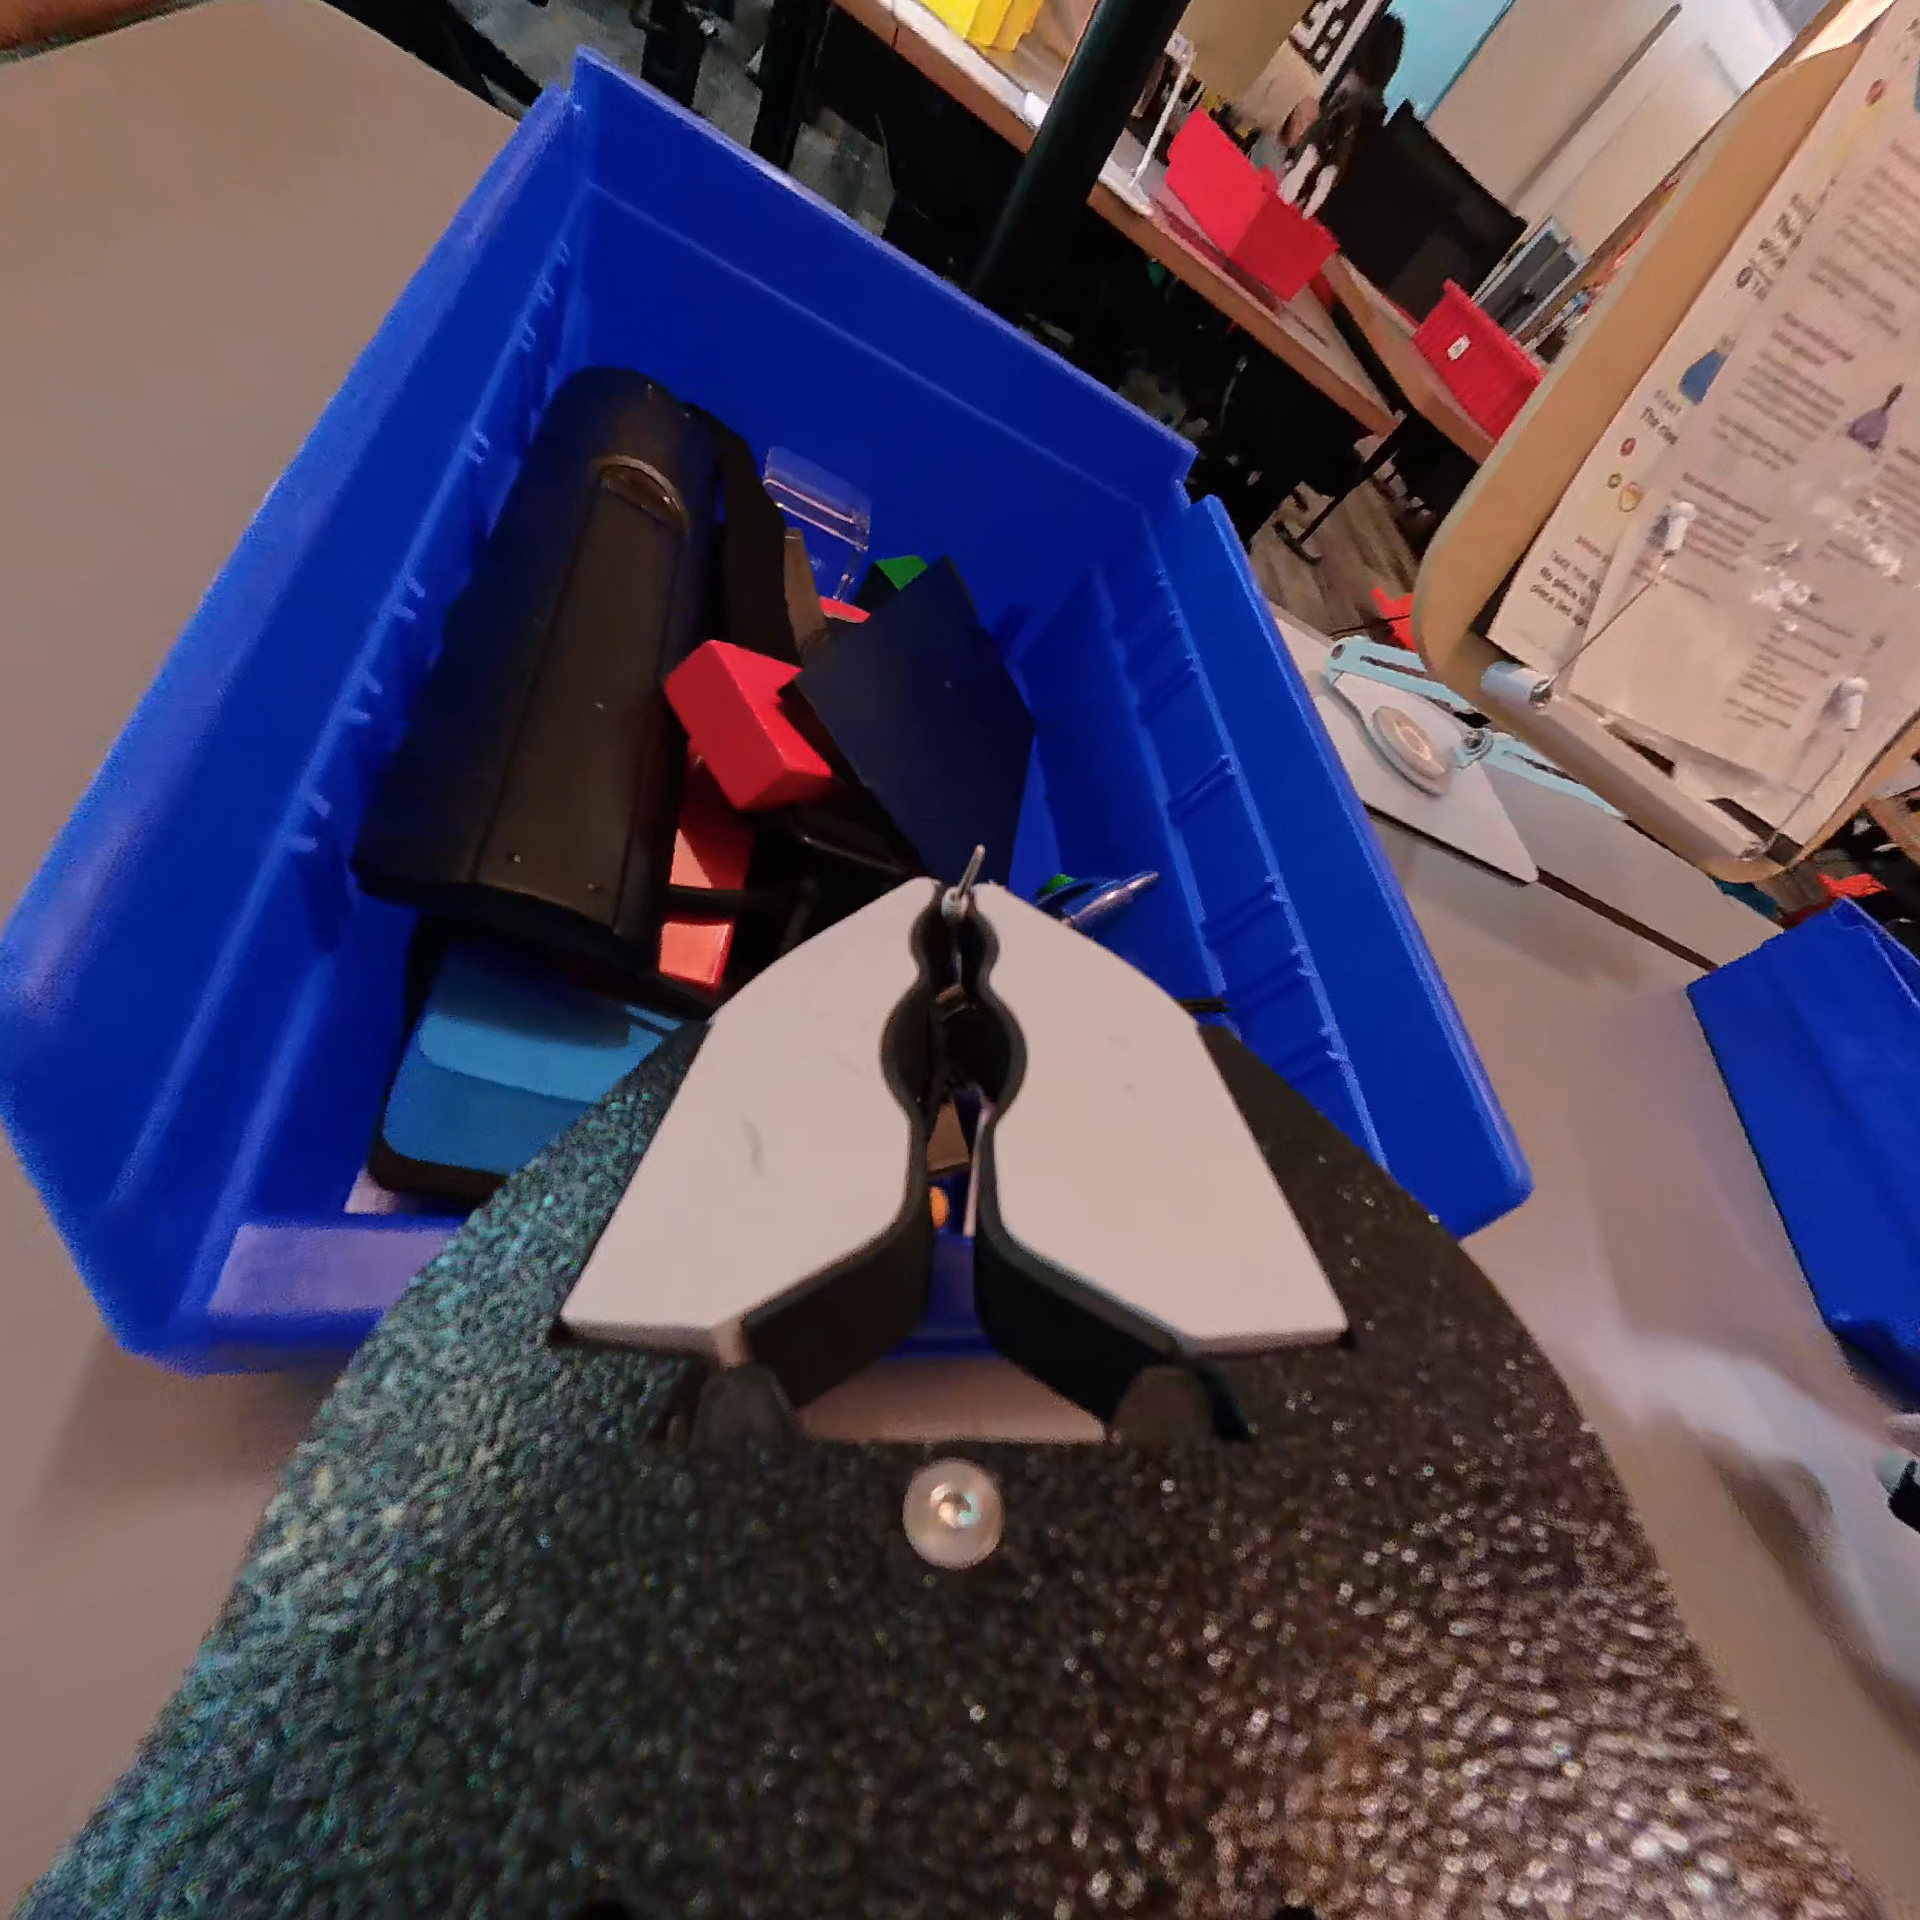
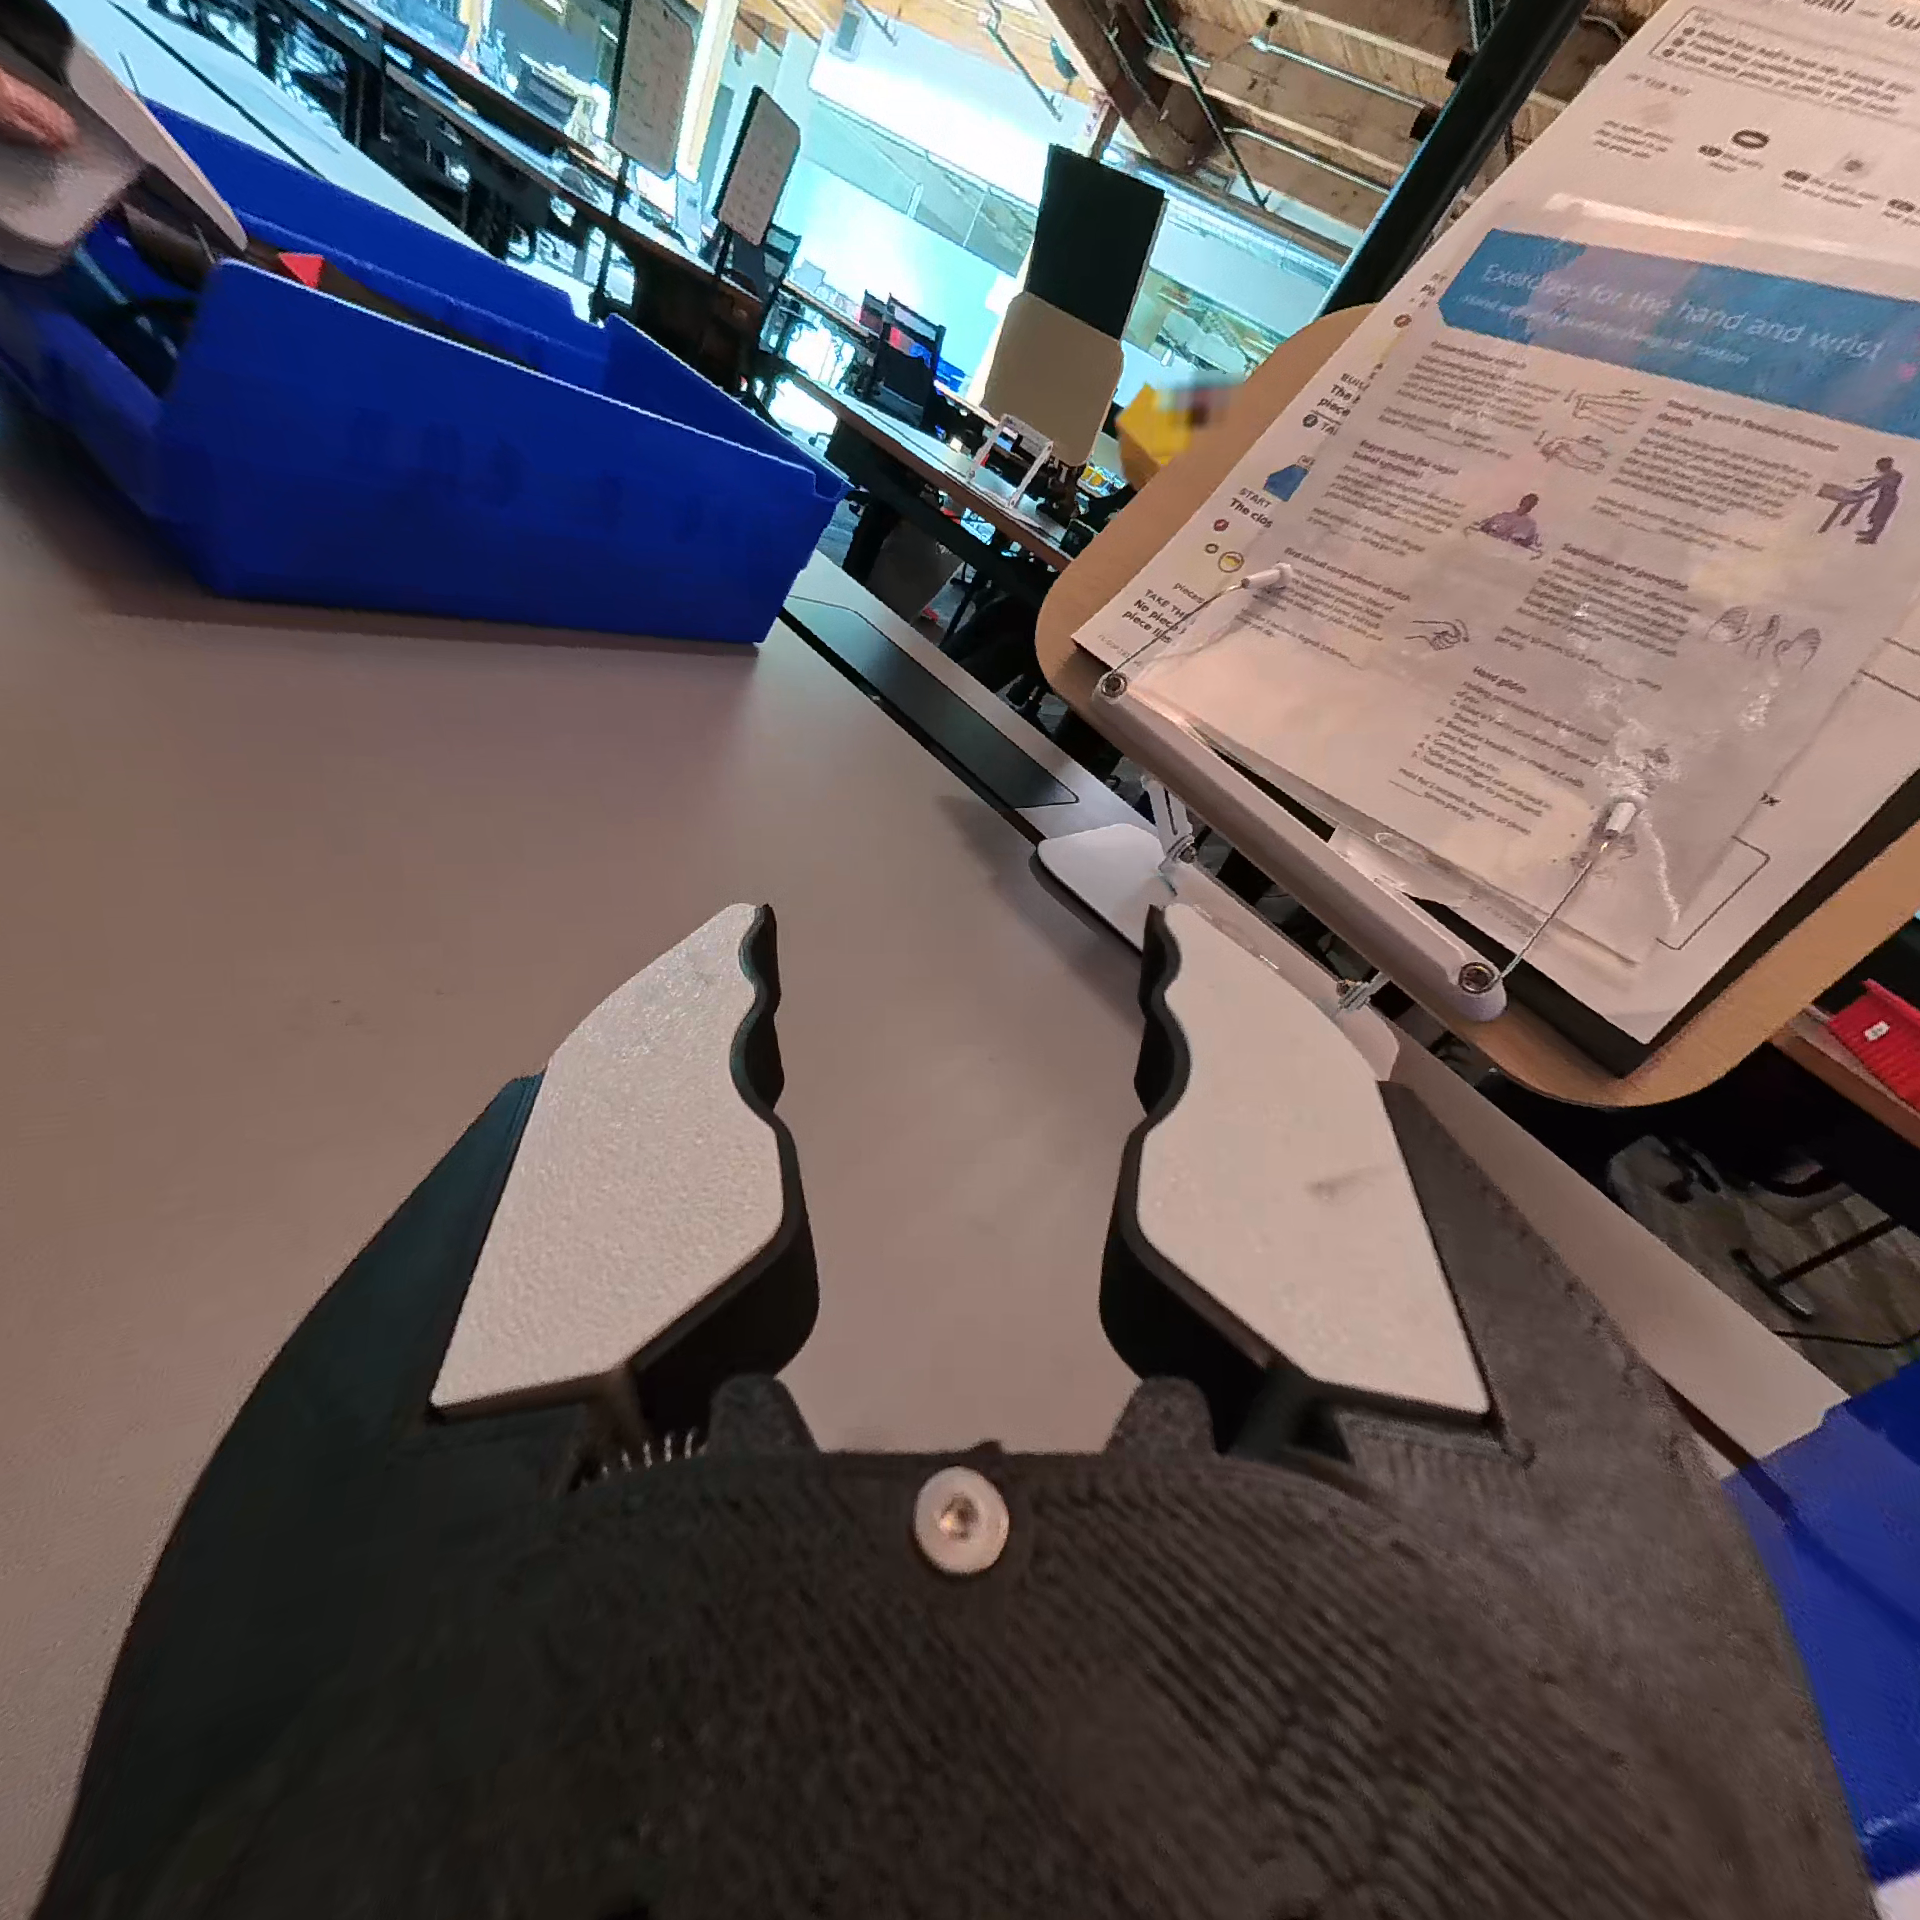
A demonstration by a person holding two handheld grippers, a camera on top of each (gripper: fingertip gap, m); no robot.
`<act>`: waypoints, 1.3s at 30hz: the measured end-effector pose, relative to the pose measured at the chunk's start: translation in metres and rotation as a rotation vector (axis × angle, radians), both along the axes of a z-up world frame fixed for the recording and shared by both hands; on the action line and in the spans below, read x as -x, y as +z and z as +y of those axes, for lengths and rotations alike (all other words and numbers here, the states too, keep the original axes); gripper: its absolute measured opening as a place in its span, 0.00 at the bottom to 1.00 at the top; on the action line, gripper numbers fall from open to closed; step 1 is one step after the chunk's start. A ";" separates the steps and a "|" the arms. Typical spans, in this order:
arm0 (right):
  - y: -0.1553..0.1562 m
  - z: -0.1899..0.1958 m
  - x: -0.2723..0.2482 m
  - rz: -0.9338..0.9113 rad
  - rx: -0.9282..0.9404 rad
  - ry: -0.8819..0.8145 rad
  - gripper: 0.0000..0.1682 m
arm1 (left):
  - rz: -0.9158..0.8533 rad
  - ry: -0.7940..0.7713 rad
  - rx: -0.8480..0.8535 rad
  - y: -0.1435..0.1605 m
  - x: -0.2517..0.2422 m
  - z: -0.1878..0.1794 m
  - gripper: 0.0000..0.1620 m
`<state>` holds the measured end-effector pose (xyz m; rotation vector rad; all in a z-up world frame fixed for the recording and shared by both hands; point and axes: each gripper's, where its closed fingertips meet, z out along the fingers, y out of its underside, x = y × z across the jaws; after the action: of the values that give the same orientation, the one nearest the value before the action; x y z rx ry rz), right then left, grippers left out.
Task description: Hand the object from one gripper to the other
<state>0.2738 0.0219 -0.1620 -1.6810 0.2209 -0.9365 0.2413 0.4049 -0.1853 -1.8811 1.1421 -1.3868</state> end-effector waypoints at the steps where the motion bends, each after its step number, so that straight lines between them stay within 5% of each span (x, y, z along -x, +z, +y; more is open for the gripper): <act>1: 0.000 0.000 0.000 -0.002 0.004 -0.002 0.40 | -0.029 -0.014 0.008 0.003 0.001 -0.003 0.01; 10: 0.014 0.008 0.012 -0.044 -0.084 0.063 0.41 | -0.361 -0.252 -0.063 0.087 0.025 -0.056 0.01; 16: 0.045 0.041 0.051 -0.160 -0.223 0.213 0.35 | -0.490 -0.578 -0.155 0.147 0.040 -0.161 0.01; 22: 0.052 0.067 0.064 -0.212 -0.230 0.216 0.30 | -0.567 -0.945 -0.112 0.129 0.028 -0.281 0.01; 26: 0.040 0.055 0.046 -0.270 -0.123 0.088 0.13 | -0.608 -1.027 -0.095 0.115 0.022 -0.326 0.01; 28: 0.038 0.048 0.041 -0.265 -0.118 0.070 0.01 | -0.601 -1.021 -0.091 0.109 0.018 -0.332 0.01; 34: 0.030 0.056 0.046 -0.208 -0.061 0.163 0.00 | -0.603 -0.963 -0.094 0.097 0.012 -0.318 0.01; 39: 0.017 0.073 0.070 0.156 -0.188 0.483 0.01 | -0.688 -1.040 -0.132 0.088 0.026 -0.314 0.11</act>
<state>0.2037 0.0946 -0.1447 -1.5364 0.0014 -0.4121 0.2157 0.0907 -0.0977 -0.5089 1.8071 -2.1439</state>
